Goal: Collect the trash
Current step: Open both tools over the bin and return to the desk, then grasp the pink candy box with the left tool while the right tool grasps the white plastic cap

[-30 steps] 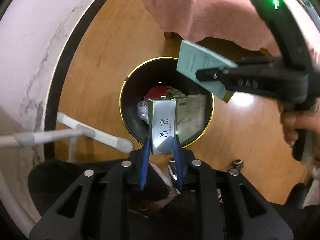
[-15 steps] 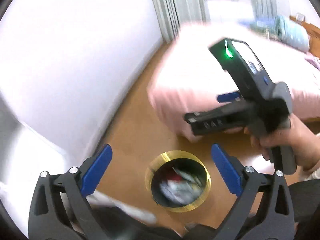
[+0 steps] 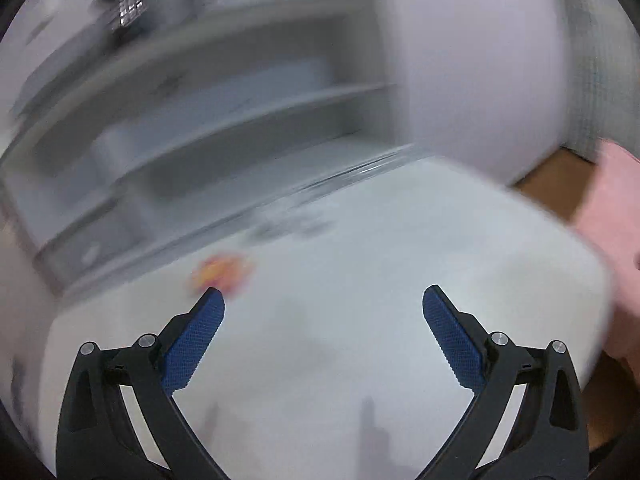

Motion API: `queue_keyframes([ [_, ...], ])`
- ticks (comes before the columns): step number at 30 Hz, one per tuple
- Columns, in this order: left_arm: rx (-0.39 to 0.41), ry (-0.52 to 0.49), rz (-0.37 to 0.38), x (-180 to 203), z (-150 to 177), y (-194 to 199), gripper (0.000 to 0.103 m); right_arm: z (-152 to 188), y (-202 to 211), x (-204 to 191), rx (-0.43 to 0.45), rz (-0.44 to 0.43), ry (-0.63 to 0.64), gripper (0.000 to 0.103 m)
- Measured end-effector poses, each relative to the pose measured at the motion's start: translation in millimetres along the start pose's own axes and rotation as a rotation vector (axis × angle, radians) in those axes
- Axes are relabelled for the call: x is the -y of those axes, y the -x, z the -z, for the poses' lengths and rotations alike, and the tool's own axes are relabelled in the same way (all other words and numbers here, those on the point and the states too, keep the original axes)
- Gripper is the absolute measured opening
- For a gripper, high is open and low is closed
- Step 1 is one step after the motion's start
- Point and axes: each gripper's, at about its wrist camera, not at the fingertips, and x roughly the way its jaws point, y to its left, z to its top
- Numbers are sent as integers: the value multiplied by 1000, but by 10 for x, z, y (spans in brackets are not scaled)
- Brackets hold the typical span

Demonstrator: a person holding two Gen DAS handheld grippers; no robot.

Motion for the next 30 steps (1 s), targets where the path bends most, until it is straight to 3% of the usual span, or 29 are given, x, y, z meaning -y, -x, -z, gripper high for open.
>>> queue_keyframes([
  [5, -101, 63, -87, -700, 158, -295, 96, -291, -170, -499, -2, -105, 84, 97],
  [14, -183, 33, 18, -758, 67, -747, 96, -956, -961, -1463, -118, -331, 138, 97],
  [20, -262, 82, 80, -909, -86, -1161, 97, -1250, -1534, -2161, -159, -366, 226, 96],
  [21, -272, 112, 121, -946, -75, -1195, 97, -1267, -1602, -2229, -166, -365, 236, 96],
  [30, -270, 70, 155, -1043, -159, -1403, 97, -1356, -2053, -2703, -231, -382, 331, 89],
])
